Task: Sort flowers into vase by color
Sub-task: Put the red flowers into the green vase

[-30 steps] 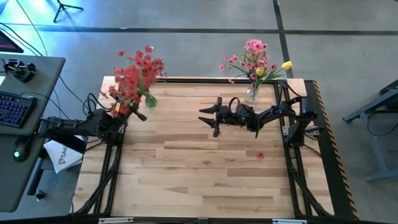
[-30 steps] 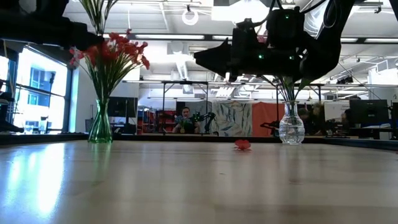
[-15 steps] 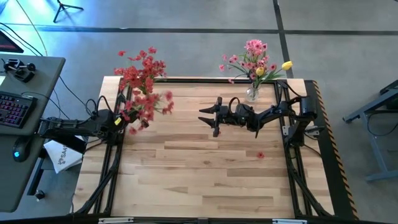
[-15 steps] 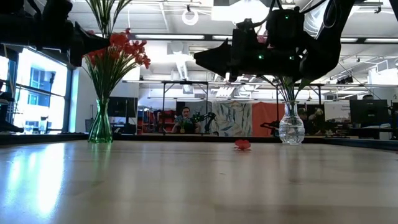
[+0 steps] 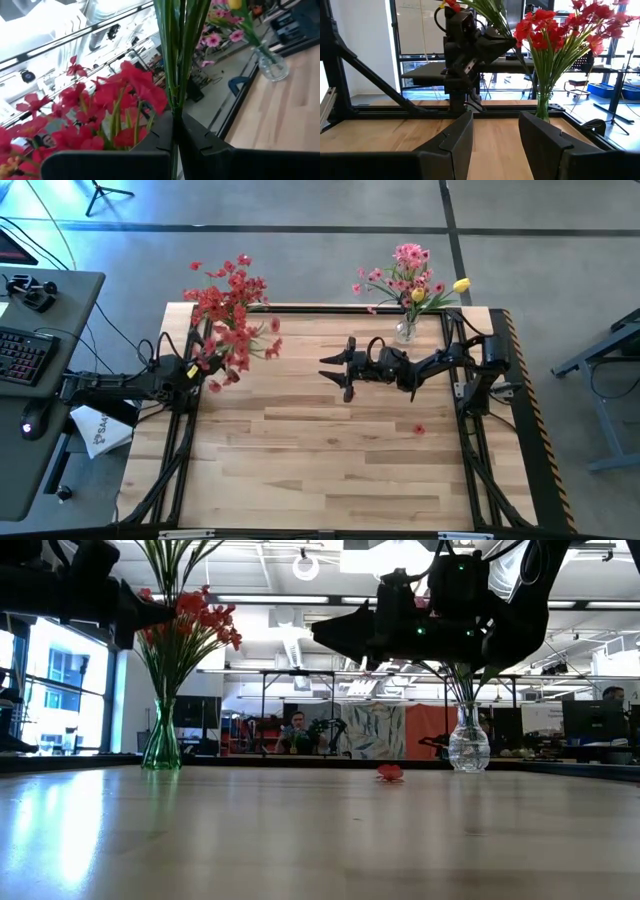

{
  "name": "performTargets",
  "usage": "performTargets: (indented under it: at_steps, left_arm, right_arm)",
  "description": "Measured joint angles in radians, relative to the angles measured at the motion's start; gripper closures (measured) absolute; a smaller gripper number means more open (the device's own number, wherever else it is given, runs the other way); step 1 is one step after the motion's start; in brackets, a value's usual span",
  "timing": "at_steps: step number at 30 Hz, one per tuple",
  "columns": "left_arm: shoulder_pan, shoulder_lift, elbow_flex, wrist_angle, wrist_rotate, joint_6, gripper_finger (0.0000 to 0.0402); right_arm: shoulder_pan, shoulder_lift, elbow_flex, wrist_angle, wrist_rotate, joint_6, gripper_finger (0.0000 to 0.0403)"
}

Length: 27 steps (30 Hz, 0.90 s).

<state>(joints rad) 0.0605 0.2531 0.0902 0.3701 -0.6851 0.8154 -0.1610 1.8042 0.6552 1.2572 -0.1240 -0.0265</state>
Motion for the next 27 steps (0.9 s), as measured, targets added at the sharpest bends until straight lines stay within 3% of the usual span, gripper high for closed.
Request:
performTargets:
  at_steps: [15,22,27]
  left_arm:
    - [0.066,-0.066,0.0,-0.011,0.133,0.057,0.0401]
    - [0.115,-0.122,-0.002,-0.089,0.193,0.019,0.0401]
    - [0.155,-0.15,-0.08,-0.018,0.201,0.006,0.0401]
  right_arm:
    - [0.0,0.0,0.0,0.0,0.0,0.003,0.0247]
    - [0.0,0.0,0.0,0.001,-0.012,0.003,0.0247]
    - [0.0,0.0,0.0,0.004,-0.013,0.004,0.0247]
